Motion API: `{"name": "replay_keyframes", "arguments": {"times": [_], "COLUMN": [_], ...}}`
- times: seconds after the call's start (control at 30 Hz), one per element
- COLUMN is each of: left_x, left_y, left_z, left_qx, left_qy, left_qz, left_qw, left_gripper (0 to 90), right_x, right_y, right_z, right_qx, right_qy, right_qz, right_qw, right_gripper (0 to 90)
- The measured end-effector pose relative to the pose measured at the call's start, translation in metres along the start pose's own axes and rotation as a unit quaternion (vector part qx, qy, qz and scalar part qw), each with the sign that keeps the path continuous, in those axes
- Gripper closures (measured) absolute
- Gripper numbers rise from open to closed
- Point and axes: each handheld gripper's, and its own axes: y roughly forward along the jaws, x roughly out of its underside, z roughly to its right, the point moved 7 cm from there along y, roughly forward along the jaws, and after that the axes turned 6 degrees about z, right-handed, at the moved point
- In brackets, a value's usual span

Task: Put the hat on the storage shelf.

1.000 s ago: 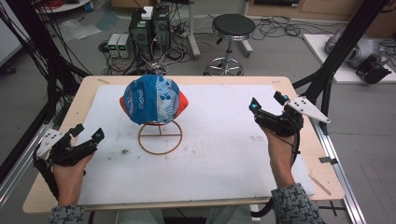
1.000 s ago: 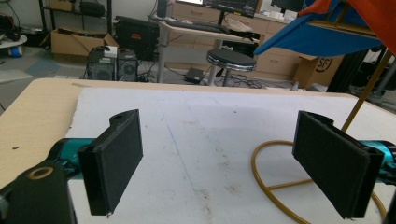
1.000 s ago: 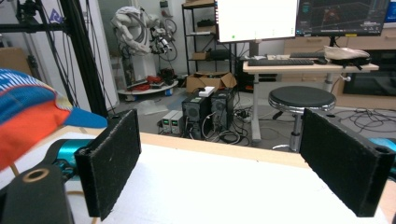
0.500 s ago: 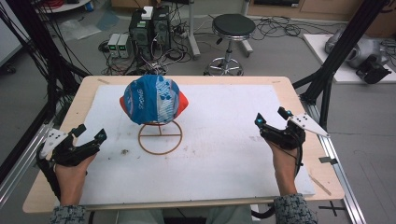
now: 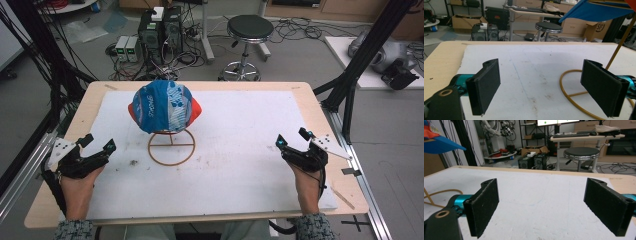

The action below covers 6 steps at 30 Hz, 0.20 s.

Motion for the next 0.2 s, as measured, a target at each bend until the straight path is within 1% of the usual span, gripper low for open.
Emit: {"name": "replay_keyframes", "arguments": {"times": [0.13,0.2], "left_x": [0.0019,0.0034], "left_y": [0.0003,0.0010], "left_z": [-0.0006,-0.0012], "left_qx": [-0.001,-0.001], "left_qy": [0.003,0.005], "left_qz": [-0.003,-0.006], "left_qw": [1.0000,1.0000], "left_gripper": [16.3,16.3], "right_x": [0.0015,0.0042], "right_y": [-0.0011,-0.0026], "right_z": [-0.0001,0.0003], "right_qx": [0.000,0.000], "right_qy": [-0.003,-0.010], "right_qz": [-0.005,-0.006], "right_qw": [1.0000,0.9999], "right_gripper": [12.0,12.0]}}
